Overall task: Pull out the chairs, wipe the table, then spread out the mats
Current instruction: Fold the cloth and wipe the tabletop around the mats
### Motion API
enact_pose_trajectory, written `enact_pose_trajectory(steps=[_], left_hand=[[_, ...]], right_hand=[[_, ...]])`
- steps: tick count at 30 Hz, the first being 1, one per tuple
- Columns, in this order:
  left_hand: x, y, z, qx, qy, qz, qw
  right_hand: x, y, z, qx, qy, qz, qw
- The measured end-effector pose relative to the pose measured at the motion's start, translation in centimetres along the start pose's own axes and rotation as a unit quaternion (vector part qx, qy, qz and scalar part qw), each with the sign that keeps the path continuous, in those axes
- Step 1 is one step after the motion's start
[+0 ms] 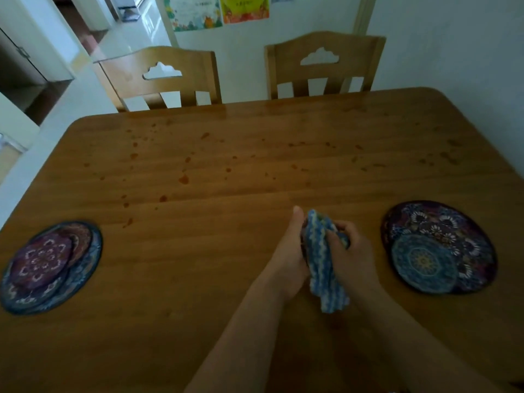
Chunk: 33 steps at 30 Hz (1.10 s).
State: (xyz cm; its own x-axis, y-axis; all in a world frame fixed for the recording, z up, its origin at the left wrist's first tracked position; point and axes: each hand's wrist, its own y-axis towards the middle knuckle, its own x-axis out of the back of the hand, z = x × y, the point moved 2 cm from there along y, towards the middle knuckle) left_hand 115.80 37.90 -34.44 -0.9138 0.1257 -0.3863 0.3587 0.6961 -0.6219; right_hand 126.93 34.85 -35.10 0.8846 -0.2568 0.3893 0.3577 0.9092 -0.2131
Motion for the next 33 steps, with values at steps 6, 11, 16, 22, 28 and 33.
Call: enact_pose_trajectory(steps=[6,11,16,22,28,33], left_hand=[[7.0,1.0,-1.1,-0.155,0.557,-0.222,0.785],[13.7,2.4,1.0,-0.113,0.723,-0.272,0.625],[14.2,2.7,2.0,-0.148,0.742,-0.294,0.583],[14.2,3.0,2.3,-0.173,0.729,-0.301,0.59],[14.7,2.7,1.9,-0.196,0.687,-0.302,0.631],[14.6,2.3,1.7,-0.2,0.676,-0.304,0.64]], right_hand=[[2.1,1.0,-3.8,0.046,-0.391,-0.046,0.918],[-0.4,0.8,-7.9,0.137,-0.486,0.017,0.863],[-0.9,5.2,-7.2,0.096,-0.49,-0.05,0.865],[-7.3,11.3,-3.0,0.038,-0.482,-0.087,0.871],[-14.7,6.4,-1.2,0.212,-0.489,0.057,0.844],[-8.9,1.0,-5.4,0.297,-0.516,0.152,0.789]])
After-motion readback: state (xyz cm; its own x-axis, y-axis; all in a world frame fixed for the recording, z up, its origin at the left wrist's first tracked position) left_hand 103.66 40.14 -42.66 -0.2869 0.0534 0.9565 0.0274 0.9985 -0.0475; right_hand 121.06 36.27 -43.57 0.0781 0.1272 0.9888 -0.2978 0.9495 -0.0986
